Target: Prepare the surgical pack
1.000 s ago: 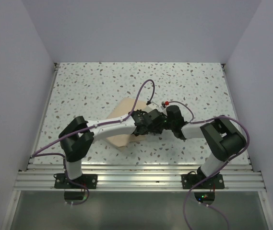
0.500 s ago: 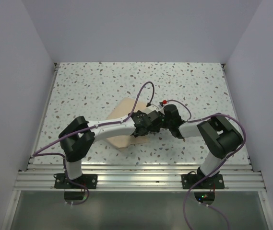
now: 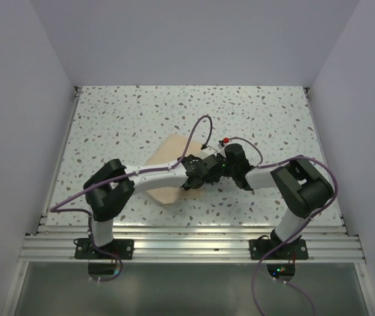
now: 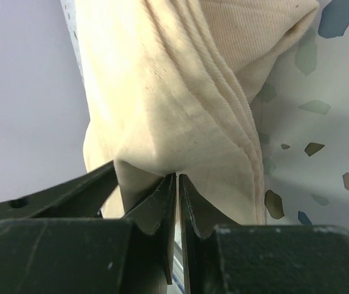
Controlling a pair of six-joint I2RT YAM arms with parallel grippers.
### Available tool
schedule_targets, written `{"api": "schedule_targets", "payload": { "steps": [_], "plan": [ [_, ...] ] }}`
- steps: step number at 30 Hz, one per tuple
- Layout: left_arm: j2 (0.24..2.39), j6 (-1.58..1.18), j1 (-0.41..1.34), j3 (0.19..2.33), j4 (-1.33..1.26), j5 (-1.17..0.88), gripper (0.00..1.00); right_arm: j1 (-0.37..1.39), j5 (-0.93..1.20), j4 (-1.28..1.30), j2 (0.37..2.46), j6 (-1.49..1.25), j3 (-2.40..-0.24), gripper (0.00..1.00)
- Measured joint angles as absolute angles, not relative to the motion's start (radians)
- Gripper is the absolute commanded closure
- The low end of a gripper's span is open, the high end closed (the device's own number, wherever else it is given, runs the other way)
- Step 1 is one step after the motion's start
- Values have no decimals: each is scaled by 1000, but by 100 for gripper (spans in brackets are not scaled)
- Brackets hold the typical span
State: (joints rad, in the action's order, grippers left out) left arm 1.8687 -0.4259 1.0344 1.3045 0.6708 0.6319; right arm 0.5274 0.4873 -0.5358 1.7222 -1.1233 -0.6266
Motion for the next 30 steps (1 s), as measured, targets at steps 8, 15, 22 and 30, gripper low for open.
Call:
{"api": "schedule_targets", "payload": {
  "steps": [8, 15, 22, 30],
  "plan": [
    [1876, -426, 1035, 1284, 645, 638, 92, 527, 484, -532, 1729, -1114, -627, 90],
    [1874, -427, 1035, 1309, 680, 657, 100, 534, 484, -525, 1734, -1110, -630, 90],
    [1875, -427, 1034, 1356, 729, 667, 100, 545, 481, -493, 1734, -1106, -656, 90],
    [1880, -427, 1034, 1360, 731, 670, 100, 547, 475, -516, 1750, -1134, -677, 95]
  ]
}}
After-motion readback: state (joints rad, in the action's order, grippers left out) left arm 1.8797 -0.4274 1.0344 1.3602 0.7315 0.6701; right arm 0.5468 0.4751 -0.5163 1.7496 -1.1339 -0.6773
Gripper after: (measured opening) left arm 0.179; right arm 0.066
